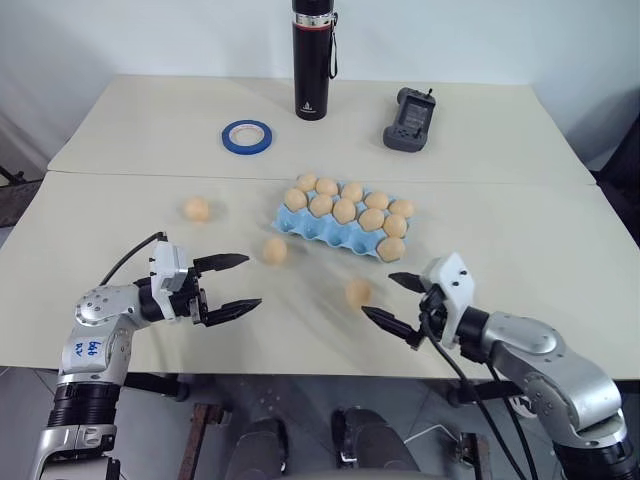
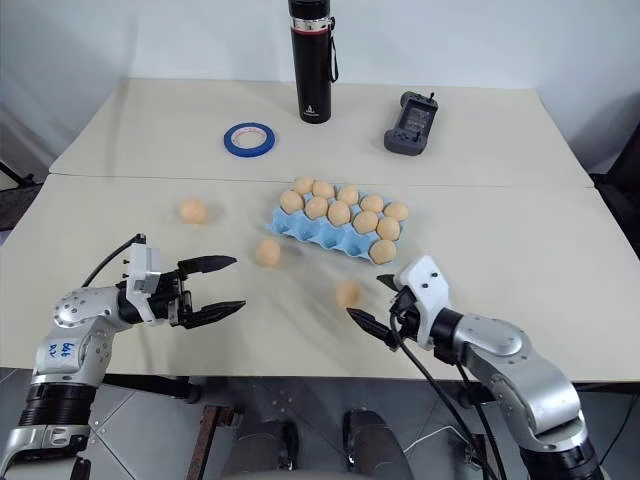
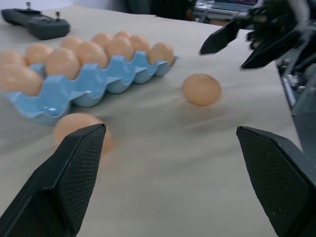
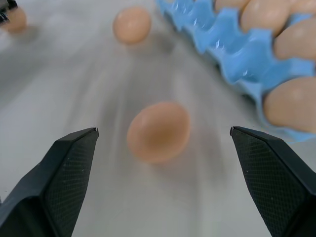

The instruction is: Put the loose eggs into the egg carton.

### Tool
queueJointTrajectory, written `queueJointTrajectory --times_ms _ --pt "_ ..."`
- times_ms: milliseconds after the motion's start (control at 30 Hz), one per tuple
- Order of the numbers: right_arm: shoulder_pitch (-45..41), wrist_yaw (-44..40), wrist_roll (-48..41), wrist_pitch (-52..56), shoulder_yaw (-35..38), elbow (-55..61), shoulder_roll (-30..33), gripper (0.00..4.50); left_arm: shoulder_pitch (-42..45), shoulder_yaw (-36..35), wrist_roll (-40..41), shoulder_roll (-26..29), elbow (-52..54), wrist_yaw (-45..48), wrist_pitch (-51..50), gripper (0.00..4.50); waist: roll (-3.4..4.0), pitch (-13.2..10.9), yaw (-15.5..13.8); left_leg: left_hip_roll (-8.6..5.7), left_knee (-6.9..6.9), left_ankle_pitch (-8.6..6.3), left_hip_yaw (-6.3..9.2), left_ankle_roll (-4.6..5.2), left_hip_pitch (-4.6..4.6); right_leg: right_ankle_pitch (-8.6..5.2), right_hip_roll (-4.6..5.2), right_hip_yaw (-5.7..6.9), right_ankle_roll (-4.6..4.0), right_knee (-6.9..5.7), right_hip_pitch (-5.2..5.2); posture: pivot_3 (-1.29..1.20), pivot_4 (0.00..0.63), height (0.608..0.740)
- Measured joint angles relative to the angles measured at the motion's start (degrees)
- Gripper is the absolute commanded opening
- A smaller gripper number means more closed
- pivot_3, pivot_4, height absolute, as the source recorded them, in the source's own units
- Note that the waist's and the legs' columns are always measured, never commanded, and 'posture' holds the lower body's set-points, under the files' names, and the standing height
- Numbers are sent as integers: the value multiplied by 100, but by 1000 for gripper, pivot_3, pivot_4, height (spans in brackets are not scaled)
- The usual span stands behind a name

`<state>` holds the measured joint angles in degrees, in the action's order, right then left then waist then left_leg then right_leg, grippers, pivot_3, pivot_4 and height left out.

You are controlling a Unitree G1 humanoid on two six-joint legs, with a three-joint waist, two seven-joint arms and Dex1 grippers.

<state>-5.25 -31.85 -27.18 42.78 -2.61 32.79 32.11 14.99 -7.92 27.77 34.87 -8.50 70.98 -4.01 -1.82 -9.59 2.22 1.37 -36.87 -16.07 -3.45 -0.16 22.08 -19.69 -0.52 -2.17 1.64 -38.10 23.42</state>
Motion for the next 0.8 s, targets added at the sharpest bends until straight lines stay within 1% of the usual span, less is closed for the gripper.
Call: queueJointTrajectory --times_ms 267,433,533,633,667,700,733,800 --pt "-458 167 546 -206 -616 -709 -408 4476 -36 -1 0 -67 -76 127 163 4500 0 0 4 0 -10 -1 4 1 3 0 0 3 0 -8 1 0 150 740" --pt "-722 131 746 -351 -825 -1145 -559 4476 -179 -5 -1 -114 -73 40 174 4500 0 0 6 0 -13 -1 6 2 4 0 1 4 0 -11 2 0 150 740" --pt "-872 64 840 -367 -907 -1314 -563 3877 -181 -11 -1 -117 -68 -27 201 4500 0 0 2 0 -15 -1 9 2 4 0 1 6 0 -12 2 0 150 740" --pt "-926 22 908 -353 -980 -1330 -559 2904 -181 -11 -1 -117 -64 -62 221 4500 0 0 0 0 -13 -1 9 2 5 0 1 7 0 -11 2 0 150 740" --pt "-926 21 914 -350 -979 -1330 -559 2495 -181 -13 -1 -117 -64 -82 221 4500 0 0 1 0 -13 -1 10 2 6 0 1 7 0 -10 2 0 150 740" --pt "-926 21 915 -339 -976 -1325 -559 2234 -181 -14 -1 -117 -64 -89 223 4500 0 0 3 0 -13 -2 10 2 6 0 1 7 0 -10 2 0 150 740" --pt "-926 21 915 -301 -970 -1303 -558 2129 -181 -17 -1 -117 -64 -97 228 4500 0 0 4 0 -13 -2 10 2 6 0 1 7 0 -10 2 0 150 740" --pt "-925 13 904 -260 -958 -1237 -545 2113 -181 -27 -1 -117 -65 -129 238 4500 0 0 5 0 -13 -2 10 2 6 0 1 8 0 -10 3 0 150 740"
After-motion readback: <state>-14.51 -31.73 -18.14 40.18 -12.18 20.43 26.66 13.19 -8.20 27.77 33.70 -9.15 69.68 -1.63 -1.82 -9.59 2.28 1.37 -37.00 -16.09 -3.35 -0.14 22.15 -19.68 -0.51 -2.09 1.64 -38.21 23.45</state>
